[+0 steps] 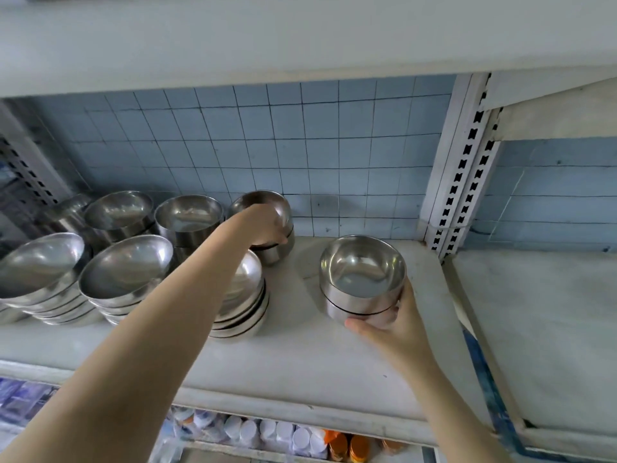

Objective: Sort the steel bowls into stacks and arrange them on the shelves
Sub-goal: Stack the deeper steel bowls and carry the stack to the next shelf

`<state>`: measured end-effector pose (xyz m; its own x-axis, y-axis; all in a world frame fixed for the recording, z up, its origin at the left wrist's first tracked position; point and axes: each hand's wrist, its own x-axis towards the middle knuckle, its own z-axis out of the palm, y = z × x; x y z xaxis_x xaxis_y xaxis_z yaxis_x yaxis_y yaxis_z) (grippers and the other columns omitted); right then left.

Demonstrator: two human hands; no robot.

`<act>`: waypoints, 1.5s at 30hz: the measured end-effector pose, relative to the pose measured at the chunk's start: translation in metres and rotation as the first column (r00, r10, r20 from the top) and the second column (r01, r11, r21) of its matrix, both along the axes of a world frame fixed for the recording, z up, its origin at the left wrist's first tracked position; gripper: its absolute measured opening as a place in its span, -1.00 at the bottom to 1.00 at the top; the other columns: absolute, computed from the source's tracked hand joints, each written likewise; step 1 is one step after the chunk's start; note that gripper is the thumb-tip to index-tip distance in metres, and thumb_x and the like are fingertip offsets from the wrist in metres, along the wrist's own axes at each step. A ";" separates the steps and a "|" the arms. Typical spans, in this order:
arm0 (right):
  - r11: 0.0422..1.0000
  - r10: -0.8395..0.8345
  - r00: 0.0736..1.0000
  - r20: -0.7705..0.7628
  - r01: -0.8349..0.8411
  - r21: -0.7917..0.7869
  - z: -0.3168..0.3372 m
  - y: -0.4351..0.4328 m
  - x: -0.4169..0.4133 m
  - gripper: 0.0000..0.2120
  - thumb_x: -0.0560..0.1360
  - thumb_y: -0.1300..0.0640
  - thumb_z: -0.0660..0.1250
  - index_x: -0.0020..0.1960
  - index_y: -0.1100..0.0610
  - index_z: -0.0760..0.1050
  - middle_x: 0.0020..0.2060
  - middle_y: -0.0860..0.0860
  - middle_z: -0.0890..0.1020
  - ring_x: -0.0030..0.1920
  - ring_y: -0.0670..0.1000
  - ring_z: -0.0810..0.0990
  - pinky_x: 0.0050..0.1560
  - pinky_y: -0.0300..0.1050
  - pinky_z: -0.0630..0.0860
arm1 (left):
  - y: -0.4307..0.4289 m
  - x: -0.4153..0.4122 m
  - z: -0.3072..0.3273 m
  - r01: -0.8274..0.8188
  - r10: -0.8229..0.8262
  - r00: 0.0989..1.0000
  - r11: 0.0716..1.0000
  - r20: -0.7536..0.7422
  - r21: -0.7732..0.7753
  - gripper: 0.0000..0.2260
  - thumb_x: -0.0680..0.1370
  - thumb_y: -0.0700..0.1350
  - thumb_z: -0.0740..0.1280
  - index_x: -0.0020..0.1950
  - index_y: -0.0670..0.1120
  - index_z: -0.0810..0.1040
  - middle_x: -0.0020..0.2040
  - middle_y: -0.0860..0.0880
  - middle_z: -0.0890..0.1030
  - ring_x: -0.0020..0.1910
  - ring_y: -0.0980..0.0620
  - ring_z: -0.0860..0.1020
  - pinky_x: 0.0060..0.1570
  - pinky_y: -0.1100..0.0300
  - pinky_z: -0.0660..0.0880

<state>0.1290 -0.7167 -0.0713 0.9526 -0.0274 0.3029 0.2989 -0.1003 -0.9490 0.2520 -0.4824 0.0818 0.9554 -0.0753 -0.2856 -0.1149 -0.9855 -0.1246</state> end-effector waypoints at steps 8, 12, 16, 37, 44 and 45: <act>0.998 -0.029 1.000 0.005 0.029 -0.052 0.003 0.001 -0.003 -0.08 0.19 0.00 0.63 0.45 -0.18 0.27 0.32 -0.23 0.50 0.37 -0.16 0.44 0.30 -0.28 0.39 | 0.018 -0.015 0.015 0.084 -0.069 0.953 0.996 0.294 -0.039 -0.80 0.54 -0.18 0.22 0.11 -0.11 0.55 -0.21 -0.03 0.53 -0.19 -0.11 0.52 -0.14 0.01 0.55; 0.993 -0.072 0.997 0.011 0.073 -0.098 0.000 0.001 -0.002 -0.06 0.22 0.15 0.69 0.40 -0.26 0.26 0.24 -0.40 0.48 0.31 -0.29 0.45 0.22 -0.45 0.37 | -0.001 -0.080 0.052 0.272 -0.141 0.886 0.929 0.442 -0.250 -0.81 0.61 -0.13 0.26 0.17 0.03 0.60 -0.16 -0.01 0.62 -0.23 -0.01 0.54 -0.12 0.06 0.54; 0.990 -0.085 0.996 0.014 0.086 -0.111 -0.002 0.000 -0.002 -0.08 0.22 0.18 0.68 0.43 -0.15 0.29 0.25 -0.32 0.52 0.27 -0.30 0.48 0.14 -0.49 0.37 | -0.033 -0.117 0.058 0.460 -0.321 0.849 0.840 0.419 -0.288 -0.77 0.60 -0.08 0.29 0.22 0.14 0.59 -0.30 0.28 0.48 -0.30 0.19 0.43 -0.08 0.14 0.50; 0.953 -0.158 0.987 0.026 0.160 -0.258 -0.004 0.000 -0.003 0.18 0.18 -0.29 0.57 0.60 0.05 0.06 0.42 -0.10 0.43 0.33 -0.16 0.44 0.15 -0.57 0.33 | -0.042 -0.096 0.001 0.500 -0.449 0.866 0.793 0.222 -0.348 -0.75 0.61 -0.14 0.29 0.24 0.10 0.60 0.03 0.15 0.68 -0.04 0.22 0.55 0.01 0.29 0.42; 0.956 -0.149 0.988 0.037 0.153 -0.248 -0.007 0.000 -0.001 0.13 0.22 -0.10 0.65 0.59 0.08 0.09 0.41 -0.08 0.45 0.34 -0.14 0.45 0.19 -0.52 0.36 | -0.043 -0.095 0.006 0.482 -0.470 0.874 0.815 0.119 -0.322 -0.70 0.60 -0.04 0.31 0.33 0.20 0.53 -0.03 0.22 0.65 -0.08 0.30 0.54 -0.05 0.39 0.28; 0.959 -0.148 0.988 0.035 0.152 -0.238 -0.006 0.000 -0.001 0.12 0.22 -0.08 0.66 0.59 0.07 0.10 0.40 -0.09 0.45 0.33 -0.17 0.45 0.18 -0.52 0.36 | -0.043 -0.098 0.011 0.447 -0.446 0.891 0.829 0.084 -0.335 -0.67 0.59 0.03 0.33 0.34 0.27 0.48 -0.13 0.25 0.60 -0.18 0.34 0.50 -0.08 0.38 0.30</act>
